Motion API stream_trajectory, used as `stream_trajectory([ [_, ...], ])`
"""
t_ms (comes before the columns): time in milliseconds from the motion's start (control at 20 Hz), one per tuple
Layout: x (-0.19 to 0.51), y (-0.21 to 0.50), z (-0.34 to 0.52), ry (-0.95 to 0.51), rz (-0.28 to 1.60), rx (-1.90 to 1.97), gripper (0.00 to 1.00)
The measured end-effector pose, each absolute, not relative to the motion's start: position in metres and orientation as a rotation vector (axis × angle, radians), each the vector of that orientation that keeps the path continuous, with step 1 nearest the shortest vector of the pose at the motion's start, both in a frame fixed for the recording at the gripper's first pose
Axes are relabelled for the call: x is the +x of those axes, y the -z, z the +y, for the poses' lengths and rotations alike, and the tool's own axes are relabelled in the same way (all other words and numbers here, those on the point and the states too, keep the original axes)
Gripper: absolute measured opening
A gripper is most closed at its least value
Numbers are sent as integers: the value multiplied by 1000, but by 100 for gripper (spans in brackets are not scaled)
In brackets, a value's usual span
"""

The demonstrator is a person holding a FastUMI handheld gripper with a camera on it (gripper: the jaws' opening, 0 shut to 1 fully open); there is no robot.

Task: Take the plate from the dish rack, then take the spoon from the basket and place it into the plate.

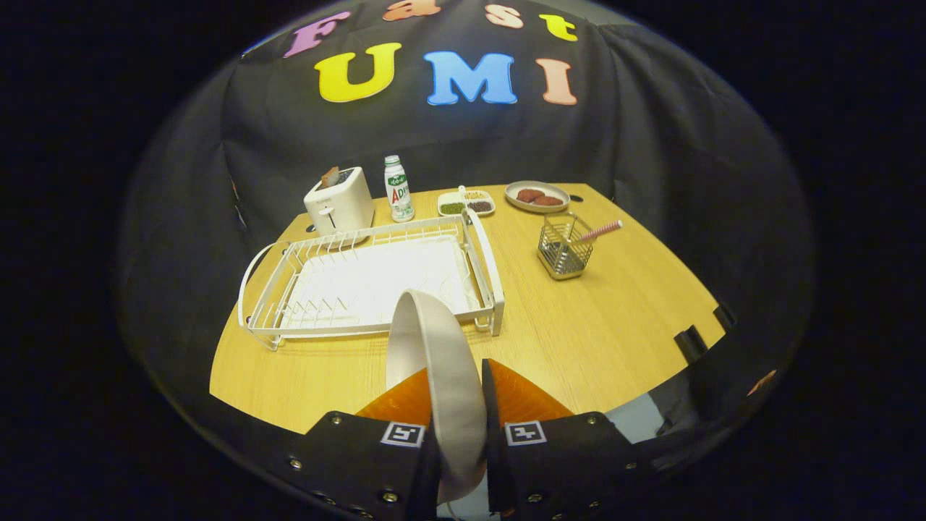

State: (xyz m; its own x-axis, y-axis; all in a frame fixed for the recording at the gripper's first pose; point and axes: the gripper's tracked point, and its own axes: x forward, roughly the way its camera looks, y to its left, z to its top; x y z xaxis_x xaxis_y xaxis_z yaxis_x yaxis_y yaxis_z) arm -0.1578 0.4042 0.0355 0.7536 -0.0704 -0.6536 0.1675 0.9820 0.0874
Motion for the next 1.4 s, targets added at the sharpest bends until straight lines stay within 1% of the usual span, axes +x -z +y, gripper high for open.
stream_trajectory([
  [200,-160,-9,400,138,758,216,26],
  [500,-148,13,421,44,794,351,26],
  [650,-139,19,425,26,795,406,26],
  [1000,-131,38,418,41,805,582,26],
  [1150,-133,46,404,81,815,576,29],
  [1200,-133,47,399,88,818,572,34],
  [1400,-130,47,390,95,809,566,34],
])
